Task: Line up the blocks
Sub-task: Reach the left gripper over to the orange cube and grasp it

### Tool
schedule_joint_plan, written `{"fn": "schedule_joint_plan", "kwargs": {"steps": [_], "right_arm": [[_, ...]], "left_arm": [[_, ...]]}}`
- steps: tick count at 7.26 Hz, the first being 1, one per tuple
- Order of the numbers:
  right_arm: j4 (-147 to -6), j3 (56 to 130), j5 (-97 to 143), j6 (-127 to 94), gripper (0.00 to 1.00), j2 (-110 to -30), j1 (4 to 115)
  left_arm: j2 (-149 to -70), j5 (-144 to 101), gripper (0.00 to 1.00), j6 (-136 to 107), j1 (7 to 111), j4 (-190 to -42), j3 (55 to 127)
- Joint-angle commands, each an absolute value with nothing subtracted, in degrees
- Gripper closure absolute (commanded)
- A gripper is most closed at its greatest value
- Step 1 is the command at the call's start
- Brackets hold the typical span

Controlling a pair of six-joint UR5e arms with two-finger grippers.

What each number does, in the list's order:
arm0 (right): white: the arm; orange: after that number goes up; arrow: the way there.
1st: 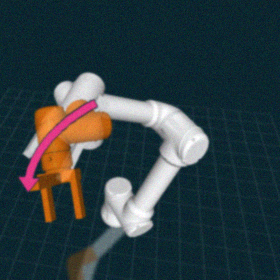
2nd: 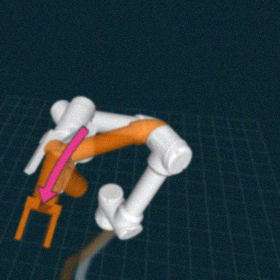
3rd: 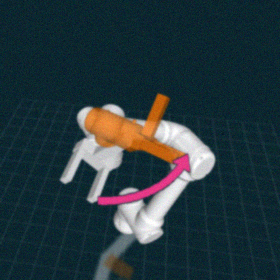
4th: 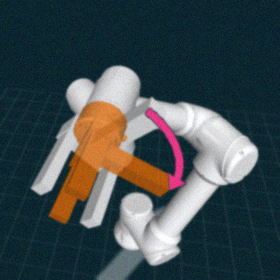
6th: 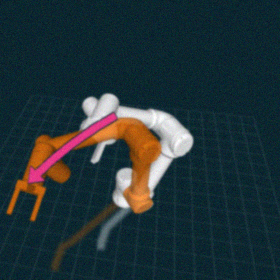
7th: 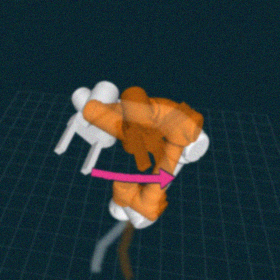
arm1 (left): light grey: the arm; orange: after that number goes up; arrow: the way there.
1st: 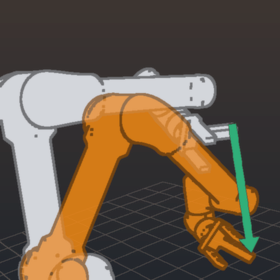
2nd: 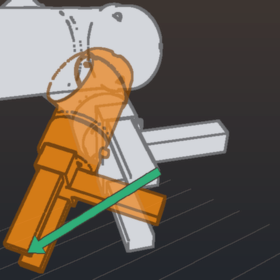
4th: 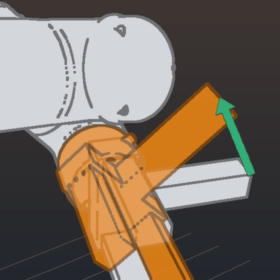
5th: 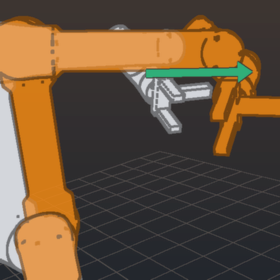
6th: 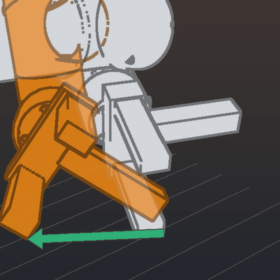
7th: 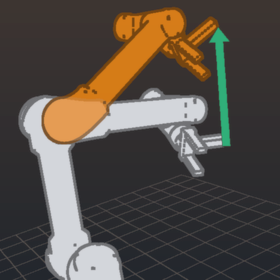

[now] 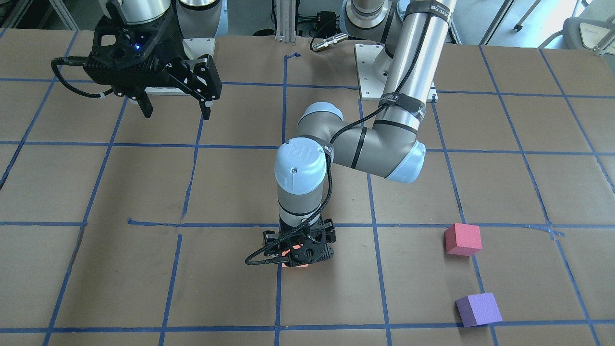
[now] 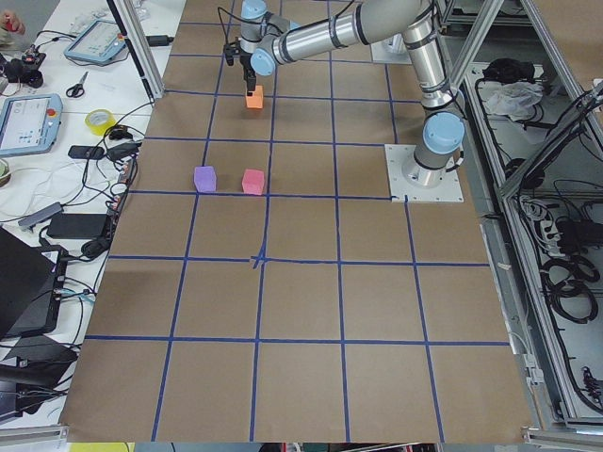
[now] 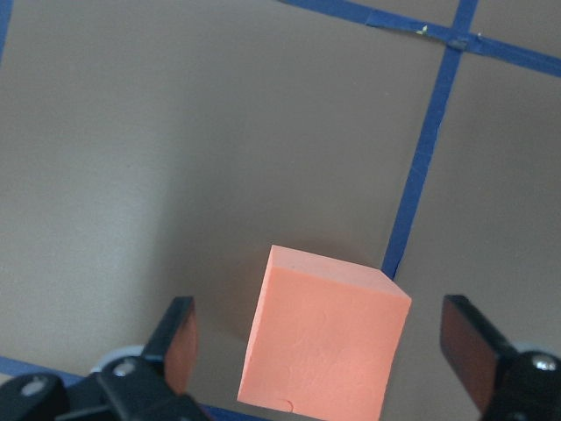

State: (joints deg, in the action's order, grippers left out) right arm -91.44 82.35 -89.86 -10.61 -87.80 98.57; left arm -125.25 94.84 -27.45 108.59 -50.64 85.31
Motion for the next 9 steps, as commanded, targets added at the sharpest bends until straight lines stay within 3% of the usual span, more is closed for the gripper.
{"fn": "schedule_joint_plan", "kwargs": {"steps": [1, 3, 4, 5, 6, 7, 9], "right_arm": [[-91.49, 82.35, -89.83, -9.76, 0.0, -87.8, 98.53], [-91.49, 82.35, -89.83, -10.02, 0.0, -87.8, 98.61], [-91.49, 82.35, -89.82, -10.11, 0.0, -87.8, 98.61], [-91.49, 82.35, -89.82, -10.02, 0.0, -87.8, 98.61], [-91.49, 82.35, -89.82, -10.02, 0.0, -87.8, 98.61], [-91.41, 82.35, -89.91, -10.11, 0.0, -87.8, 98.61], [-91.49, 82.35, -89.82, -10.2, 0.0, -87.8, 98.61]], "left_arm": [[-126.73, 91.87, 0.0, -20.22, 108.55, -50.01, 85.26], [-128.14, 90.97, 0.0, -15.76, 108.54, -48.69, 85.52], [-128.14, 90.79, 0.15, -13.12, 108.46, -48.78, 85.95], [-127.62, 91.23, 0.46, -13.01, 108.37, -49.13, 86.04], [-127.62, 91.23, 0.59, -13.01, 107.85, -49.13, 86.22], [-127.01, 91.23, 0.68, -13.01, 106.19, -49.57, 86.05], [-123.51, 91.67, 0.71, -12.66, 101.71, -54.31, 85.08]]}}
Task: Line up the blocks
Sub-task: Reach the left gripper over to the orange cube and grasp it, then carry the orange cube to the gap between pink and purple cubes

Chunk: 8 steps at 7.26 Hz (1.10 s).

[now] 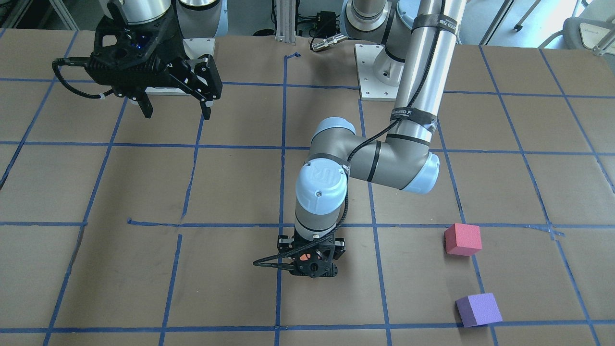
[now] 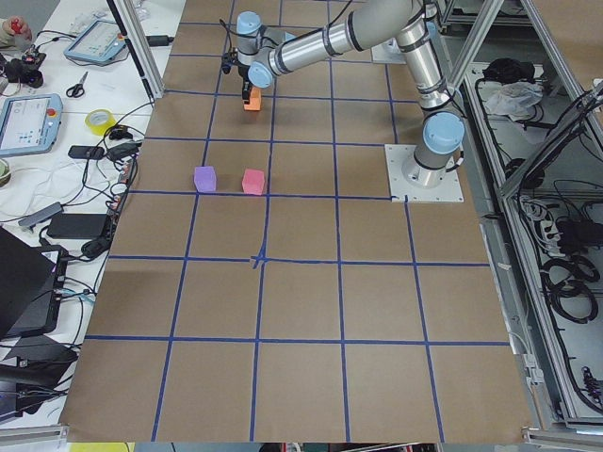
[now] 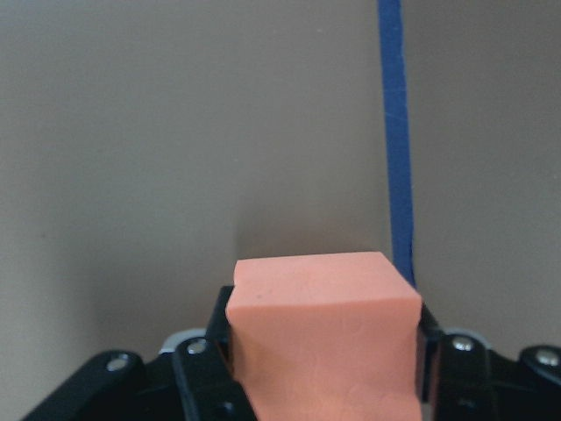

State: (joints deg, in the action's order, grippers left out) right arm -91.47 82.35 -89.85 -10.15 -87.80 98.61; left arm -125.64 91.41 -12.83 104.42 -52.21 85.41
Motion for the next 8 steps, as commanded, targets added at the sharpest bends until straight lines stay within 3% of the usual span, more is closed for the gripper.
{"fn": "schedule_joint_plan", "kwargs": {"steps": [1, 4, 8], "right_arm": [[-91.41, 82.35, -89.82, -10.28, 0.0, -87.8, 98.61], [-91.41, 82.35, -89.82, -10.28, 0.0, -87.8, 98.61], [-91.41, 82.35, -89.82, -10.28, 0.0, -87.8, 98.61]], "left_arm": [[-121.66, 91.76, 0.71, -12.66, 99.08, -56.75, 84.9], [-117.6, 91.76, 0.71, -8.57, 90.04, -60.19, 86.22], [-118.65, 91.15, 0.73, 8.33, 79.83, -61.08, 87.0]]}}
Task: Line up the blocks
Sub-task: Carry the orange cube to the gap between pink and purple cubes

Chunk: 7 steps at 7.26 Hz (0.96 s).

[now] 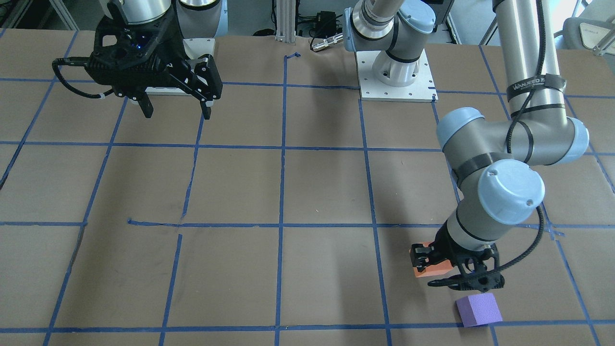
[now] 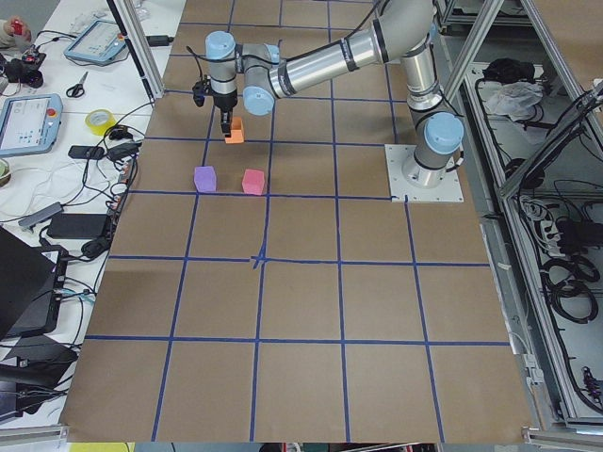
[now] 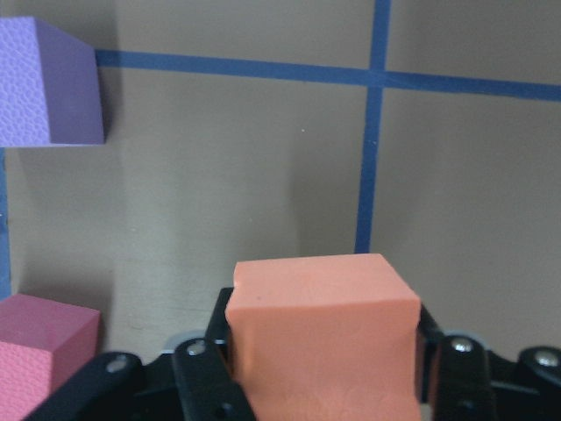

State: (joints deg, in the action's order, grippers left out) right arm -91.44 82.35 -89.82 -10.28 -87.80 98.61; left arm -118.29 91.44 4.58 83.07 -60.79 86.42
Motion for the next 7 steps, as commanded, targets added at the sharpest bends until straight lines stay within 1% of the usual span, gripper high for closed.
{"fn": "schedule_joint_plan", "kwargs": {"steps": [1, 5, 7], "right_arm": [[-91.41, 82.35, -89.82, -10.28, 0.0, -87.8, 98.61], [-91.41, 82.35, -89.82, -10.28, 0.0, -87.8, 98.61], [-91.49, 82.35, -89.74, -10.28, 0.0, -87.8, 98.61]], "left_arm": [[-119.17, 91.75, 0.73, 13.74, 78.93, -60.65, 87.45], [-121.28, 91.85, 0.73, 20.29, 74.98, -60.29, 88.07], [-122.95, 91.76, 0.73, 20.74, 74.27, -58.99, 86.84]]}}
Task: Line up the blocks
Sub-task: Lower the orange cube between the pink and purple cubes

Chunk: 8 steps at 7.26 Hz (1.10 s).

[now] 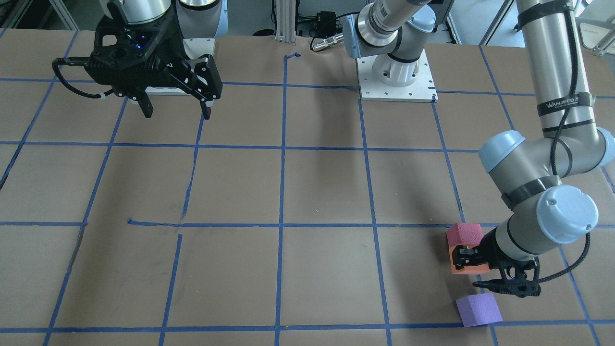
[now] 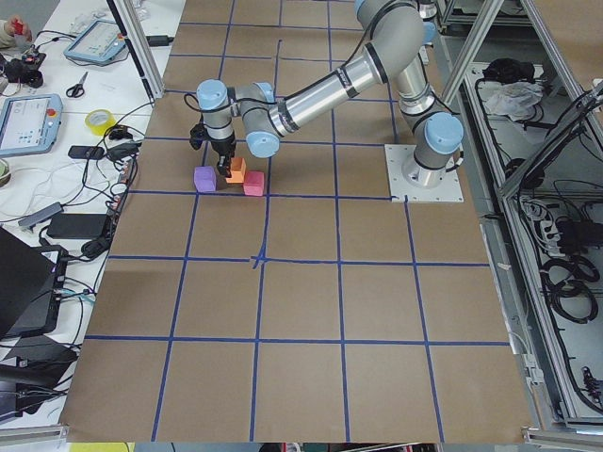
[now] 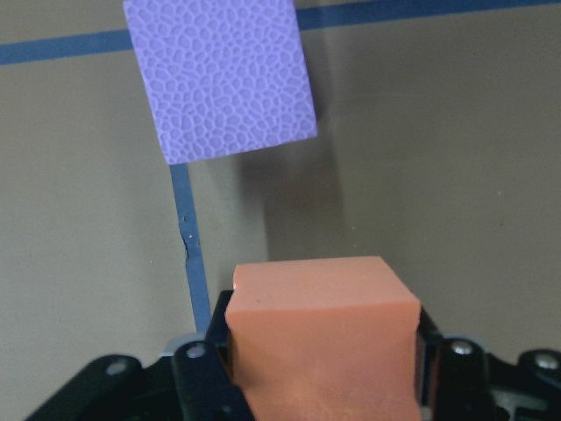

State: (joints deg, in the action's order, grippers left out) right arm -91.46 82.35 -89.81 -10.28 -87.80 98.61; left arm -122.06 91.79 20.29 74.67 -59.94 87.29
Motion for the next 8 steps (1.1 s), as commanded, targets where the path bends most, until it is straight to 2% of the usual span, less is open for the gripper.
{"fn": "schedule_joint_plan", "kwargs": {"steps": [1, 3, 8], "right_arm": [[-91.49, 82.35, -89.74, -10.28, 0.0, -87.72, 98.61], [-91.49, 82.35, -89.74, -10.28, 0.0, -87.72, 98.61], [-91.49, 82.35, -89.74, -10.28, 0.0, -87.71, 98.61]], "left_arm": [[-123.31, 91.76, 0.73, 21.0, 74.01, -58.1, 86.4], [-124.1, 91.41, 0.73, 20.13, 74.0, -57.92, 84.21], [-125.33, 91.23, 0.73, 19.34, 74.0, -56.09, 84.81]]}}
